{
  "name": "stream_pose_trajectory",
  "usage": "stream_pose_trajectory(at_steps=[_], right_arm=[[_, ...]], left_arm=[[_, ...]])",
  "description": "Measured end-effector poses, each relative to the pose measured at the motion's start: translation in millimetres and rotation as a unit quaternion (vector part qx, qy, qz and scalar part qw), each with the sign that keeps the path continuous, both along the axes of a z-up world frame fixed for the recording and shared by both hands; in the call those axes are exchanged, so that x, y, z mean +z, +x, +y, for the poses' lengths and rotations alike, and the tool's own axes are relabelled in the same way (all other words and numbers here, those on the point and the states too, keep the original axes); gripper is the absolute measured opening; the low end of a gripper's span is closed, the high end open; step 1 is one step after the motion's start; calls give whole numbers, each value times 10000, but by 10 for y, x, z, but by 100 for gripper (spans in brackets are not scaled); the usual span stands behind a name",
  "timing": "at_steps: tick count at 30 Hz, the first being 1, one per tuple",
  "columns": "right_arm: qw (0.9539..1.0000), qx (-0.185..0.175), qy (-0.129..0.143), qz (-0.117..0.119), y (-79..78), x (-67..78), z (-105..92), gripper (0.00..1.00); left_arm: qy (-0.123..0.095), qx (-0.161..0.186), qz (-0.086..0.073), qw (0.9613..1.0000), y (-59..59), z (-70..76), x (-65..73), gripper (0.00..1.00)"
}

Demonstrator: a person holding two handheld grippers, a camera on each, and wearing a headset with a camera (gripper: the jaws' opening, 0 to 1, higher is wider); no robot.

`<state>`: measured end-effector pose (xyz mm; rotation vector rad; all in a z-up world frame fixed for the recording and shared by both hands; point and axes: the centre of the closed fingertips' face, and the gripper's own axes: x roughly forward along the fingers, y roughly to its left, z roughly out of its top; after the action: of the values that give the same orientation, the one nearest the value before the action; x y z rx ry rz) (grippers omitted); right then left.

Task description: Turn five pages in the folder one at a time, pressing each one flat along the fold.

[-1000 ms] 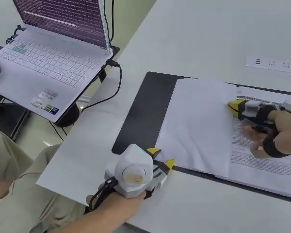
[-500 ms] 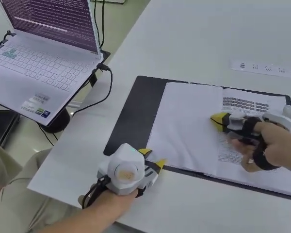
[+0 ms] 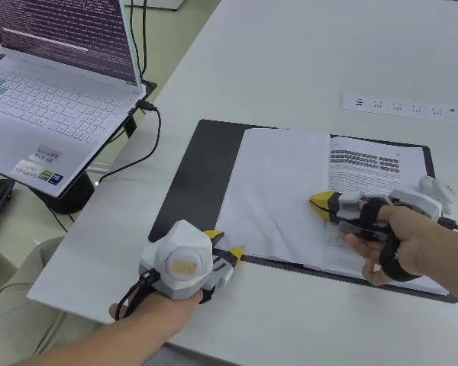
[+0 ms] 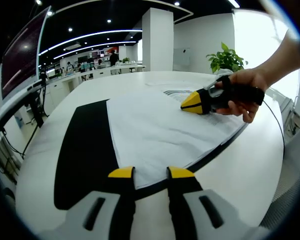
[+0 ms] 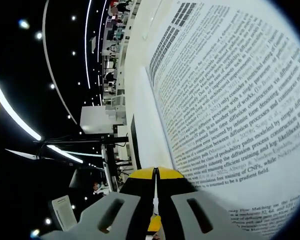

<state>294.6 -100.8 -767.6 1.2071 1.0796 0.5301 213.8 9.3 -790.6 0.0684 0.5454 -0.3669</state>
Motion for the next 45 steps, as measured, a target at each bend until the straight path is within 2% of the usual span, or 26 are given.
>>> stream_pose_trajectory(at_steps=[18,29,40,42,45], right_arm=[[9998,157,-85,119,-545,-92,-97,0],[9998,58,-1,165,-667,-219,-196,0],[9997,-26,61,219,-845,-220,-186,0],[9995,-206,105,227,-839,-231,-206,0],[9995,-165,124,239,-936,-226,-173,0]], left_arm=[[38,-20,18,10000,-8,-8,13,24],[63,-13,41,10000,-16,-10,16,24],[78,0,65,9999,-17,-10,17,24],[74,13,71,9999,-19,-10,17,24],[88,22,109,9999,-12,-7,15,24]])
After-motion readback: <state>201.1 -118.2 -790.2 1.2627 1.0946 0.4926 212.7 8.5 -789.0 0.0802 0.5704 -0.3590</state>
